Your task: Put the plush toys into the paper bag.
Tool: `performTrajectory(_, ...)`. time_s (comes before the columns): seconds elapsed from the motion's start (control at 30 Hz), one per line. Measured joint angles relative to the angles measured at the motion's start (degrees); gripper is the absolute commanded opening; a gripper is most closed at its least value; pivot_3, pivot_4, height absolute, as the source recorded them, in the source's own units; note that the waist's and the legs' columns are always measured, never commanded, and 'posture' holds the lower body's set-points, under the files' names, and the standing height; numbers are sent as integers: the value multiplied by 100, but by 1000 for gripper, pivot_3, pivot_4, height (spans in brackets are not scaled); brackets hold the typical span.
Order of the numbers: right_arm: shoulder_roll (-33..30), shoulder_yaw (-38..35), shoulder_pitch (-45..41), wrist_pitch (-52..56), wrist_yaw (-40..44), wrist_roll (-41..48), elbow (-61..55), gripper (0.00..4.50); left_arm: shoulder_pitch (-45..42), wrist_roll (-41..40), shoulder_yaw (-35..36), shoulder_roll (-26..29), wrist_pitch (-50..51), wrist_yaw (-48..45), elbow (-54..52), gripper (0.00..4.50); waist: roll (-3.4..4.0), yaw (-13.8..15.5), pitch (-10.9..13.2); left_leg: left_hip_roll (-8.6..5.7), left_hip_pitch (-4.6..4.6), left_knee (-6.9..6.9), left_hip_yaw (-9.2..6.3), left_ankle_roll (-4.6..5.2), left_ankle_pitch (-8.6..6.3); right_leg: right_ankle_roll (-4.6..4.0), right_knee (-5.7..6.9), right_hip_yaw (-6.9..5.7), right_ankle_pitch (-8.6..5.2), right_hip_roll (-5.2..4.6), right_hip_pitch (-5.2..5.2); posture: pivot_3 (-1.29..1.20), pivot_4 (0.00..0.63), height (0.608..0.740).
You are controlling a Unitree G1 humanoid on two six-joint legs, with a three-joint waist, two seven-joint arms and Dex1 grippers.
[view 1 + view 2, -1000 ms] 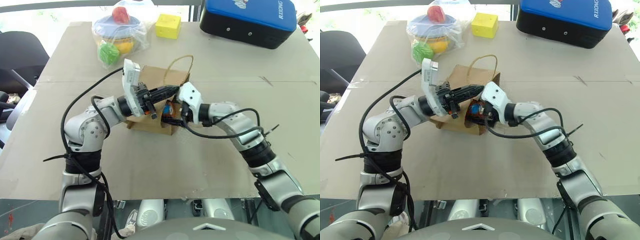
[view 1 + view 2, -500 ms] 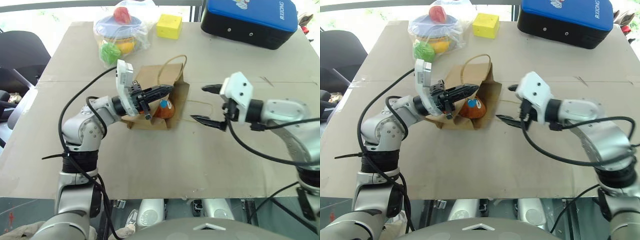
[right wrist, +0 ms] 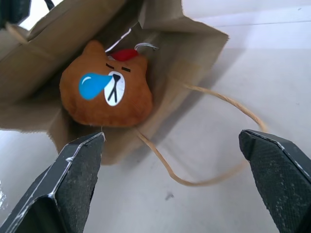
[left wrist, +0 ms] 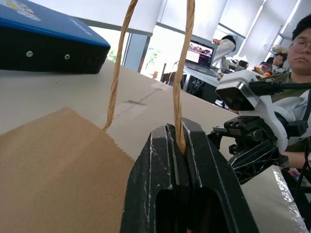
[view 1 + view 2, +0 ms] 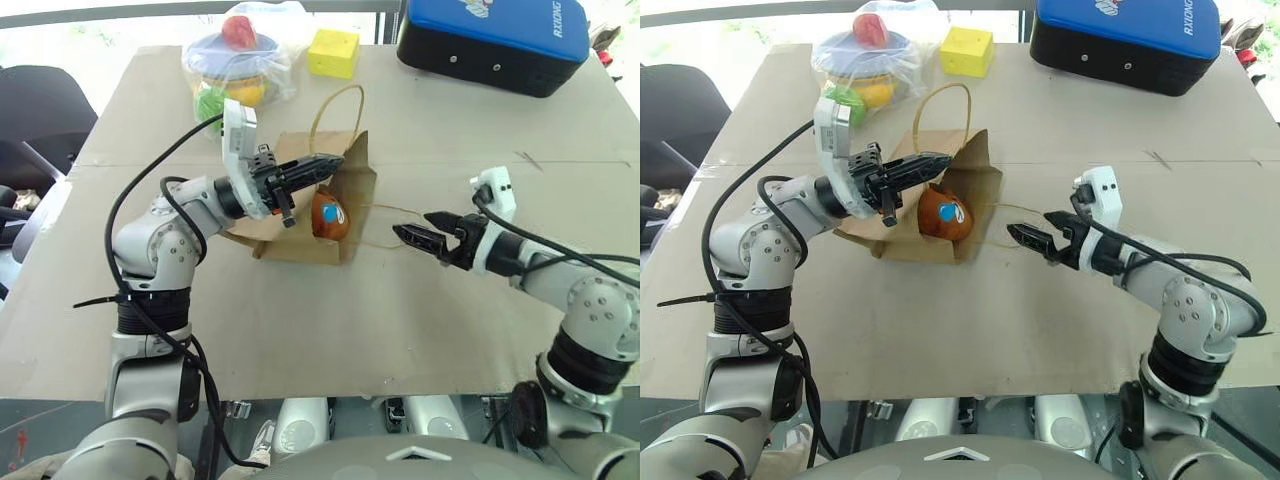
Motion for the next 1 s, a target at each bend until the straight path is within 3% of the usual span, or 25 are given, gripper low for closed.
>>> performTrajectory(0.4, -225, 172, 176, 169, -265, -170, 228, 4404, 206, -143, 223, 103, 84, 115, -164, 0, 0, -31, 0, -6, 1, -2, -5, 1, 0, 0, 3, 3, 0, 0, -1, 0, 150, 729)
performTrajectory(0.47, -45, 215, 100, 117, -296, -180, 384, 3803, 214, -162, 251, 122, 85, 137, -206, 0, 0, -30, 0, -7, 0, -2, -4, 1, 0, 0, 2, 4, 0, -1, -1, 0, 150, 729)
performTrajectory(0.5, -22, 216, 85, 94, -304, -183, 407, 3101, 215, -165, 253, 124, 85, 139, -214, 0, 0, -30, 0, -7, 0, -2, -4, 1, 0, 0, 2, 4, 0, -1, -1, 0, 150, 729)
performTrajectory(0.57, 84, 222, 9, -30, -317, -185, 487, 2718, 243, -197, 270, 140, 85, 155, -233, 0, 0, -22, 0, -8, 0, -2, -6, 1, 0, 0, 1, 2, 0, -1, -1, 0, 150, 729)
performTrajectory(0.63, 424, 191, -76, -440, -310, -159, 765, 1673, 301, -210, 279, 138, 109, 232, -326, 0, 0, -29, 0, -8, 0, -3, -6, 1, 0, 0, 3, 3, 0, -1, -2, 0, 150, 729)
performTrajectory(0.67, 448, 189, -101, -473, -308, -147, 791, 1558, 301, -213, 278, 137, 114, 238, -345, 0, 0, -28, 0, -8, 0, -3, -7, 1, 0, 0, 3, 3, 0, -1, -2, 0, 150, 729)
performTrajectory(0.7, 460, 154, -169, -531, -287, -76, 827, 891, 302, -224, 279, 137, 125, 253, -380, 0, 0, -25, 0, -8, 0, -3, -6, 1, 0, 0, 2, 3, 0, -1, -2, 0, 150, 729)
performTrajectory(0.77, 451, 68, -252, -593, -218, 46, 817, 151, 305, -267, 282, 134, 143, 263, -395, 0, 0, -23, 0, -8, -1, -3, -6, 1, 0, 0, 1, 2, 0, -2, -1, 0, 150, 729)
performTrajectory(1.0, 820, -1189, -1142, -568, -180, 1707, 518, 151, 10, -827, 576, -389, 365, 788, -297, 0, 1, -13, 1, -8, -3, -3, -13, 1, -1, 0, 3, -4, 0, -7, -1, 0, 150, 729)
